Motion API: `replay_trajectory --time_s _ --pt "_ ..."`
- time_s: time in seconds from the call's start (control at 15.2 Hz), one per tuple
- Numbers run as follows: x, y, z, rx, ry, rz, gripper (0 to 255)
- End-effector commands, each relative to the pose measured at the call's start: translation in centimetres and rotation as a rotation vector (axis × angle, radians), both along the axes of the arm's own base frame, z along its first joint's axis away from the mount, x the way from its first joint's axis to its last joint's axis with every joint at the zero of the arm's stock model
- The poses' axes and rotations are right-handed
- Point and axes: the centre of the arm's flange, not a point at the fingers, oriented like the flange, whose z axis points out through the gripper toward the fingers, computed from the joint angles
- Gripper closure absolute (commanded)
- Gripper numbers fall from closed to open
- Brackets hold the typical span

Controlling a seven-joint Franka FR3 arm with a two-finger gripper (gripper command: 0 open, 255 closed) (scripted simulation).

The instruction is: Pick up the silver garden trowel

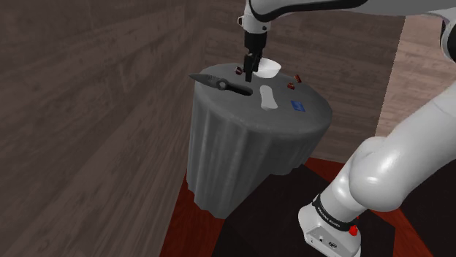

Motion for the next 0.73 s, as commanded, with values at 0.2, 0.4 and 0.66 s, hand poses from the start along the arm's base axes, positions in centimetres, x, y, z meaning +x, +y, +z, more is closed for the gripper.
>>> replay_trajectory --time_s 0.2,0.4,0.66 --pt "6.4 0.9 -2.5 -0.002 0.041 0.167 0" --pt "10.0 1.9 -3.9 -0.003 0.065 0.264 0" --pt "13.0 3.0 -5.7 -0.004 0.085 0.346 0"
